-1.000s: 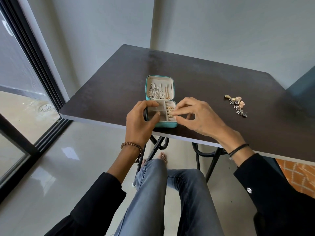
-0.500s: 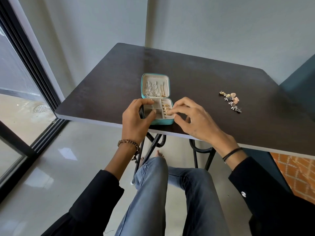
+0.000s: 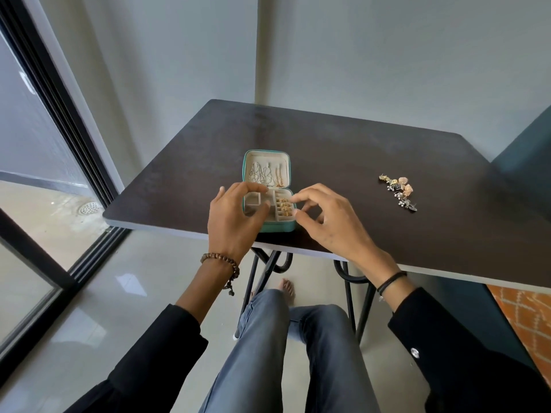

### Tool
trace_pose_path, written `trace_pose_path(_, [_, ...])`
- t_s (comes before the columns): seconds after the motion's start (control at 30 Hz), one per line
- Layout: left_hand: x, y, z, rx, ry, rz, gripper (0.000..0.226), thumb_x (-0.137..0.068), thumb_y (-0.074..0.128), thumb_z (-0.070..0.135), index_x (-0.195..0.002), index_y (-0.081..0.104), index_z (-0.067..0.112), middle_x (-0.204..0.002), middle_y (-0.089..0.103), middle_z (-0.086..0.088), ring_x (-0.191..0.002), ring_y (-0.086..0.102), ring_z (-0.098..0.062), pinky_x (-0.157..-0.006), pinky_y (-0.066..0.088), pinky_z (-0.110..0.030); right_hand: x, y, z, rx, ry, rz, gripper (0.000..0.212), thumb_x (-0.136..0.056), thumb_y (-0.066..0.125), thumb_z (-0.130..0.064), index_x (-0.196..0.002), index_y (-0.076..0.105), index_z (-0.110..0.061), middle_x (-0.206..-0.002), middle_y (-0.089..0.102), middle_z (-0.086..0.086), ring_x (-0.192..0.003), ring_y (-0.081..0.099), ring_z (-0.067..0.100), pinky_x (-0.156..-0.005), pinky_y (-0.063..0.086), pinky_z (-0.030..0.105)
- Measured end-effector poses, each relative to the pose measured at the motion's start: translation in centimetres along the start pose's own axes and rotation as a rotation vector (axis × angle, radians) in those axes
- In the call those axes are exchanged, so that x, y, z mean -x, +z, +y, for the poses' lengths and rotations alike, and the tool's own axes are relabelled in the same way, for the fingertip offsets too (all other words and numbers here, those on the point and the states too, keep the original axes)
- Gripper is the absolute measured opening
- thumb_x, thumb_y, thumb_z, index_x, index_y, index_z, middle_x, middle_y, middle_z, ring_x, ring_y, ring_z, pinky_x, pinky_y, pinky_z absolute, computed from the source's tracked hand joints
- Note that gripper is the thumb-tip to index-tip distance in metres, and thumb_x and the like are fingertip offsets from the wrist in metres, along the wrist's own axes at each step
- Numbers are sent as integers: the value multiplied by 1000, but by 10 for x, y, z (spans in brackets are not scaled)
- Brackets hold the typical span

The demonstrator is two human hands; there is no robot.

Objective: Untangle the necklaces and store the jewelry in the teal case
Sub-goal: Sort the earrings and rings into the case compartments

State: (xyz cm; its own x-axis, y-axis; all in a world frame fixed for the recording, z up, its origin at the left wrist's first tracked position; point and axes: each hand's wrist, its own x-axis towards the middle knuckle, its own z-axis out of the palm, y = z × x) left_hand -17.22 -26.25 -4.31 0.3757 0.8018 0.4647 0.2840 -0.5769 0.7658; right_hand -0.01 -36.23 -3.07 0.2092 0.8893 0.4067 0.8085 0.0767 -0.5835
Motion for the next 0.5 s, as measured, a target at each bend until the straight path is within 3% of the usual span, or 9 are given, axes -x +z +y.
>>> trace_pose_path(0.1, [-9, 5, 14, -86, 25, -7, 13, -88, 70, 23, -101, 70, 24, -116, 71, 7, -109, 64, -13, -118, 17, -29, -1, -4, 1, -4, 3, 21, 17, -96, 69, -18, -112, 72, -18, -112, 64, -9, -90, 65, 2, -64, 50, 13])
trace_pose_path(0.17, [-13, 10, 25, -124, 24, -19, 14, -87, 69, 25, -101, 70, 29, -116, 71, 8, -120, 57, -19, -119, 20, -32, -1, -9, 3, -6, 0, 40, 17, -96, 69, -20, -112, 72, -19, -111, 64, -9, -90, 65, 2, -65, 50, 13])
trace_pose_path(0.23, [-15, 18, 37, -161, 30, -28, 16, -88, 69, 26, -103, 71, 30, -116, 70, 7, -125, 45, -13, -117, 28, -40, 0, -16, 7, -21, 4, 67, 16, -96, 69, -20, -111, 72, -19, -110, 65, -9, -90, 66, 4, -65, 49, 14])
trace_pose_path(0.33, [-22, 32, 51, -212, 128, -47, 14, -88, 70, 28, -101, 71, 30, -109, 72, 9, -111, 56, -8, -118, 27, -45, 4, -30, 16, -36, 23, 112, 14, -96, 69, -19, -109, 73, -19, -107, 66, -9, -90, 67, 5, -67, 48, 13])
trace_pose_path(0.43, [-31, 53, 64, -221, 179, -111, 14, -89, 68, 28, -102, 70, 30, -107, 71, 11, -103, 63, -8, -122, 14, -37, 10, -49, 32, -17, 58, 156, 14, -95, 70, -19, -109, 73, -19, -106, 67, -10, -91, 67, 4, -71, 47, 11])
trace_pose_path(0.5, [-35, 71, 74, -189, 206, -150, 13, -88, 69, 25, -101, 70, 27, -106, 71, 8, -95, 62, -8, -121, 20, -37, 15, -62, 47, 9, 91, 192, 15, -94, 70, -18, -109, 73, -19, -105, 67, -10, -90, 67, 3, -74, 46, 10])
